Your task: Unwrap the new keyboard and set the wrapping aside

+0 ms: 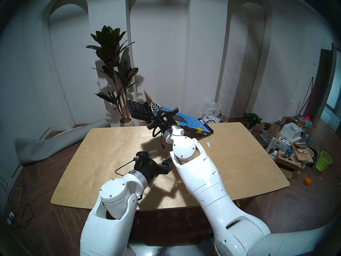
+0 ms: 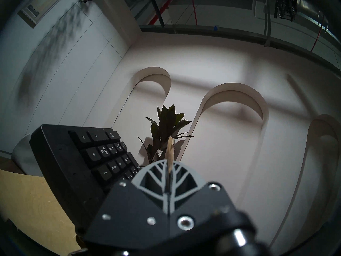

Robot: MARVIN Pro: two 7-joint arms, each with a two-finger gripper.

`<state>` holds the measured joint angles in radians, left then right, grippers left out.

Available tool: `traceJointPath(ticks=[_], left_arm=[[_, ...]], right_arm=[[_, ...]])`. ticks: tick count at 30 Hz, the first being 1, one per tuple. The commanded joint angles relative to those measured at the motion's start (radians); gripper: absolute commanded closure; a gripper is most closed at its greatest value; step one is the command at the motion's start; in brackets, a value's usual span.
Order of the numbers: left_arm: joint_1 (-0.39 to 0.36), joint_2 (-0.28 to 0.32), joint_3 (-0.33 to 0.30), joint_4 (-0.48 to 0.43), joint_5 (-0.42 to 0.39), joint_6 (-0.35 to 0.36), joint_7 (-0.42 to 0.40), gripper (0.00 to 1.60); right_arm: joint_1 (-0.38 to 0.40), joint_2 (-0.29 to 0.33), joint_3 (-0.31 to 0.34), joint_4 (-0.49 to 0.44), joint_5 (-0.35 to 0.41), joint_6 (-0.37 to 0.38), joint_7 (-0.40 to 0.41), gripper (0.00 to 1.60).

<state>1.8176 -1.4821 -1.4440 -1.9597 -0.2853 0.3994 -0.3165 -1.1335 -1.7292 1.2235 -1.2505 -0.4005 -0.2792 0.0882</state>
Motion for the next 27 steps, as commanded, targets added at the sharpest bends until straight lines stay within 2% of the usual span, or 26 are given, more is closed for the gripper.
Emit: traceJointPath(ticks=[1,7,11,19,27], left_arm=[[-0.058,0.0,-0.001,-0.002,-0.055,0.084,-0.045,0.0],[-0.098,-0.002,-0.002,0.02,-0.034,0.101,-0.024,0.0],[-0.132,0.0,-0.006,0.042,0.016,0.047,0.016,0.0],[-0.178,0.001,0.023,0.059,0.182,-0.076,0.153,0.0],[-0.207,-0.031,0.039,0.111,0.237,-0.156,0.228,0.0]], right_arm=[[0.082,-0.027,-0.009,0.018,0.003,-0.048,-0.009,1.6],[0.084,-0.017,-0.02,0.021,0.001,-0.074,-0.007,1.6],[0.08,-0.017,-0.02,0.014,0.008,-0.078,-0.006,1.6],[0.039,-0.015,-0.022,-0.034,0.028,-0.093,-0.017,1.6],[-0.009,-0.01,-0.015,-0.112,0.051,-0.104,-0.037,1.6]])
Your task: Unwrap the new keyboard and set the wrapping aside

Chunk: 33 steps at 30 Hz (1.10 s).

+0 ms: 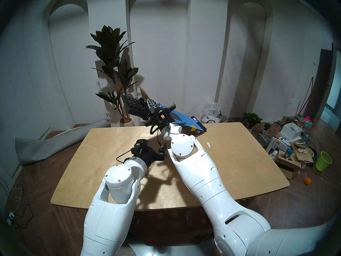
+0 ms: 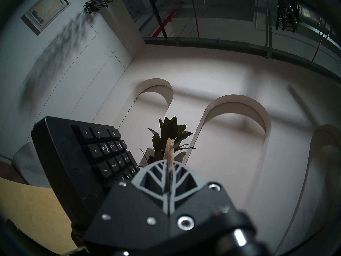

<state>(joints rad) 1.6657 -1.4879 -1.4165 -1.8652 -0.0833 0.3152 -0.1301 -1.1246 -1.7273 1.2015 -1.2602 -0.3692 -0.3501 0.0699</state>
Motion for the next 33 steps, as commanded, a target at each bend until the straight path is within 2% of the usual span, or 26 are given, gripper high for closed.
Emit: traceJointPath(ticks=[1,15,21,24,33], left_arm=[[-0.058,-0.029,0.008,0.021,0.026,-0.07,0.039,0.0],[-0.077,-0.04,0.013,0.065,0.034,-0.127,0.066,0.0],[-0.076,-0.039,0.012,0.054,-0.036,-0.106,-0.003,0.0],[-0.069,-0.034,0.017,0.054,-0.048,-0.122,-0.02,1.6],[-0.044,-0.025,-0.03,0.049,-0.094,-0.154,-0.042,1.6]], right_arm=[[-0.021,-0.01,0.008,-0.108,0.021,-0.034,-0.019,1.6],[-0.076,0.008,0.012,-0.176,0.033,-0.024,-0.01,1.6],[-0.09,0.016,0.014,-0.183,0.032,-0.02,-0.01,1.6],[-0.093,0.019,0.015,-0.183,0.031,-0.016,-0.011,1.6],[-0.107,0.044,0.033,-0.188,0.024,-0.013,-0.017,1.6]])
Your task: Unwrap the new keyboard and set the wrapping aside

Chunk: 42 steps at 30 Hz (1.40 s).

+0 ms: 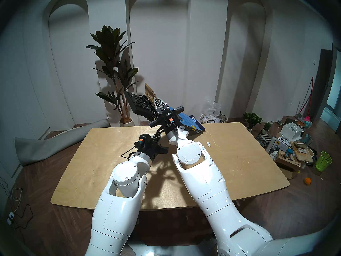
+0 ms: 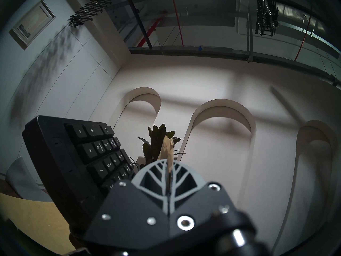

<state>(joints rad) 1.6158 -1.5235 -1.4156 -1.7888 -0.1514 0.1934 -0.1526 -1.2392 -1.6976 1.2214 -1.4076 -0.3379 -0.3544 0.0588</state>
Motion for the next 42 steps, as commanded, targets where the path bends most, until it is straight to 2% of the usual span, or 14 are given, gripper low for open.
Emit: traceJointPath(ticks=[1,11,26,35,36,42], left_arm=[[0.009,0.013,-0.034,-0.03,-0.027,-0.033,-0.022,1.6],[0.004,0.036,-0.083,-0.025,-0.075,-0.008,-0.062,1.6],[-0.022,0.08,-0.1,-0.024,-0.043,-0.007,-0.076,1.6],[-0.112,0.11,-0.121,-0.001,-0.006,0.015,-0.083,1.6],[-0.14,0.11,-0.139,0.002,-0.013,0.025,-0.082,1.6],[-0.179,0.117,-0.197,-0.032,-0.019,0.033,-0.069,1.6]], right_arm=[[0.01,0.017,0.016,-0.036,-0.006,-0.011,-0.006,1.6],[0.005,0.08,0.053,-0.023,-0.01,-0.019,0.002,1.6],[-0.014,0.141,0.085,-0.015,-0.016,-0.027,0.012,1.6],[-0.014,0.169,0.103,-0.007,-0.015,-0.028,0.017,1.6],[-0.015,0.171,0.103,-0.004,-0.015,-0.029,0.018,1.6],[-0.018,0.173,0.1,0.0,-0.014,-0.027,0.022,1.6]])
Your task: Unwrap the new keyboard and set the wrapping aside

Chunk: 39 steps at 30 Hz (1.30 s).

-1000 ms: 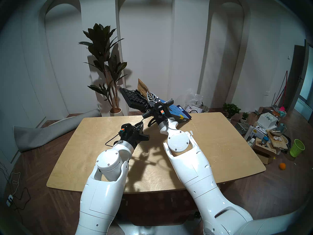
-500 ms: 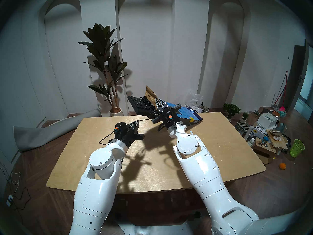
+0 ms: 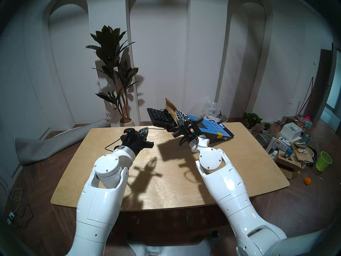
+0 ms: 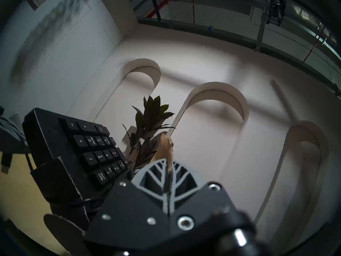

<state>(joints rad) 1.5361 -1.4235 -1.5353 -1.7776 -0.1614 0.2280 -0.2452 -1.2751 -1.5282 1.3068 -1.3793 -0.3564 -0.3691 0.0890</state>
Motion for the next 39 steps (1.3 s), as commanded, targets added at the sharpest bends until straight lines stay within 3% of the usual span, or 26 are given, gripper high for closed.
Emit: traceJointPath(ticks=[1,8,17,26,36,37,39], left_arm=[[-0.11,0.021,-0.088,-0.048,-0.009,0.003,0.025,1.6],[-0.155,0.035,-0.148,-0.103,-0.029,0.015,0.027,1.6],[-0.221,0.061,-0.173,-0.115,-0.058,0.036,0.041,1.6],[-0.308,0.095,-0.161,-0.053,-0.059,0.052,0.07,1.6],[-0.394,0.129,-0.176,0.04,-0.057,0.06,0.084,1.6],[-0.369,0.144,-0.176,0.019,-0.059,0.052,0.089,1.6],[-0.408,0.15,-0.173,0.043,-0.05,0.056,0.088,1.6]], right_arm=[[0.017,0.004,0.014,-0.028,0.006,-0.012,-0.007,1.6],[0.016,0.006,0.009,-0.025,0.01,-0.016,-0.002,1.6],[0.008,0.009,0.017,-0.029,0.022,-0.021,-0.004,1.6],[0.0,0.012,0.026,-0.031,0.032,-0.025,-0.01,1.6],[-0.059,0.064,0.07,-0.045,0.043,-0.029,-0.009,1.6],[-0.063,0.068,0.074,-0.044,0.044,-0.028,-0.009,1.6],[-0.069,0.073,0.079,-0.045,0.046,-0.03,-0.008,1.6]])
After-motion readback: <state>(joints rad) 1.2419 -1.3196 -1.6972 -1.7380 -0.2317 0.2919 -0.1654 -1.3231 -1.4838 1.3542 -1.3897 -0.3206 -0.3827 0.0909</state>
